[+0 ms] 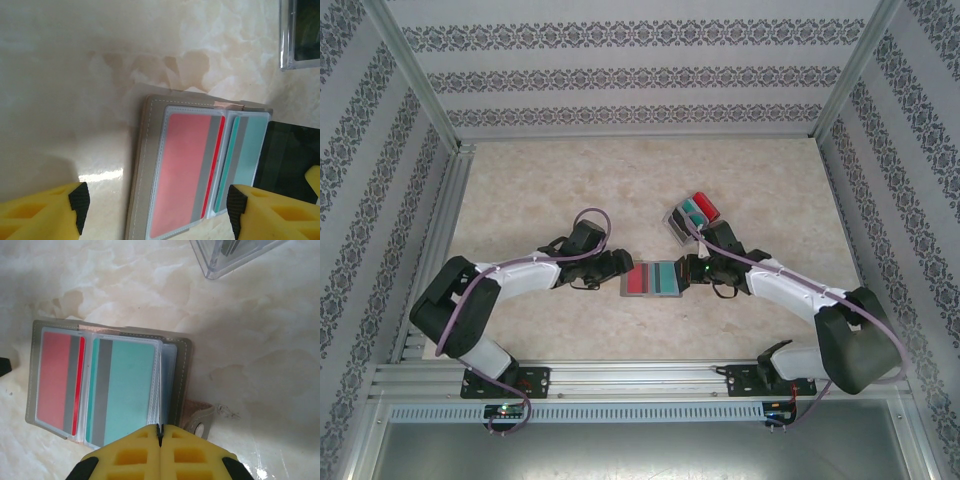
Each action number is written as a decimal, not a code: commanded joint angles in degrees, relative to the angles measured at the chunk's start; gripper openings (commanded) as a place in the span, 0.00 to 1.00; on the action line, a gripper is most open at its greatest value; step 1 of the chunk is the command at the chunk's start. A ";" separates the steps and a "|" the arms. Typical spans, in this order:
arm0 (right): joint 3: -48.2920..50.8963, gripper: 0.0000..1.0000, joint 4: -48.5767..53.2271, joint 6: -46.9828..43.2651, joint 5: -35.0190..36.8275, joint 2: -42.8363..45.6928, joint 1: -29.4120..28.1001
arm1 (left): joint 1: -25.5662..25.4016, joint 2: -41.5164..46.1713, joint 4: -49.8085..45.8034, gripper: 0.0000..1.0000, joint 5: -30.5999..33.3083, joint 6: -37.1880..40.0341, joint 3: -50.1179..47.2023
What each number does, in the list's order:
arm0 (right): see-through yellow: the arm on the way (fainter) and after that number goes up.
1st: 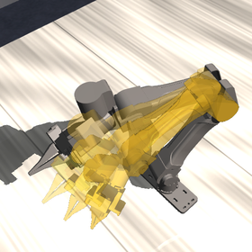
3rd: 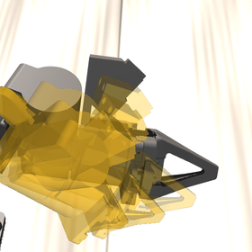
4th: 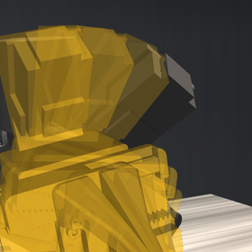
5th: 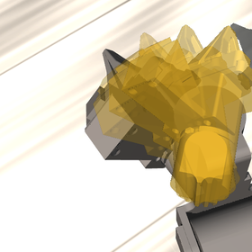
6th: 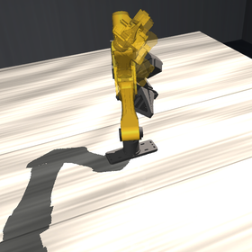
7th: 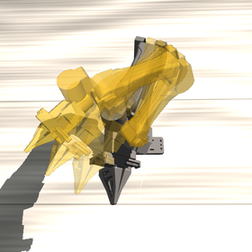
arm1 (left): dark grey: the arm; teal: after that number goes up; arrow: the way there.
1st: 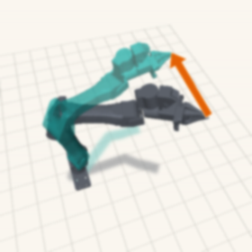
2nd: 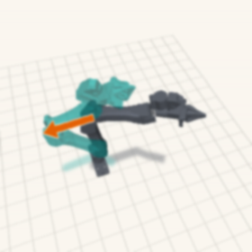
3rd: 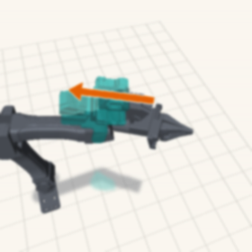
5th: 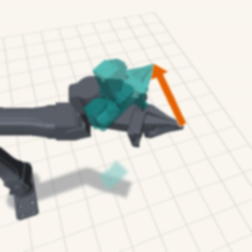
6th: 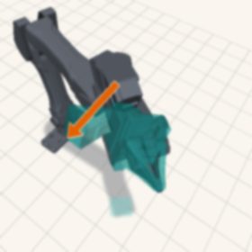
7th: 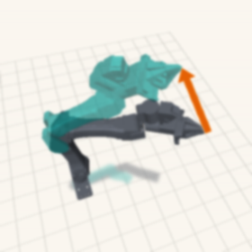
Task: Put the credit cards into the card holder
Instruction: Flip over the card slot in the card holder.
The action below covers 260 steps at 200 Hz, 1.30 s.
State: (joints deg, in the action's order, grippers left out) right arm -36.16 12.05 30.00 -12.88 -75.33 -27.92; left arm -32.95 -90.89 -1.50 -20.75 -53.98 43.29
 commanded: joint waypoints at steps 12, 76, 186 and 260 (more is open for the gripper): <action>2.26 0.00 -3.52 0.89 1.94 3.07 -0.58 | -0.58 -1.64 3.18 0.74 -0.77 0.45 -0.65; 3.29 0.00 -6.88 3.32 0.24 1.34 -0.64 | -0.85 -3.06 3.62 0.71 -1.69 0.47 -0.27; 6.38 0.00 -11.10 6.95 0.35 -0.61 -0.14 | -2.21 -6.81 4.76 0.65 -2.88 0.10 0.39; -0.05 0.00 -8.72 7.21 -5.68 1.75 -1.08 | -2.63 -7.13 4.77 0.62 -2.93 0.23 1.07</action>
State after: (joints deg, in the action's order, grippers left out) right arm -32.84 2.83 36.34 -15.20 -73.93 -28.03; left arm -33.01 -94.28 -0.23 -20.93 -54.00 44.03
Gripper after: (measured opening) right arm 0.041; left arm 0.628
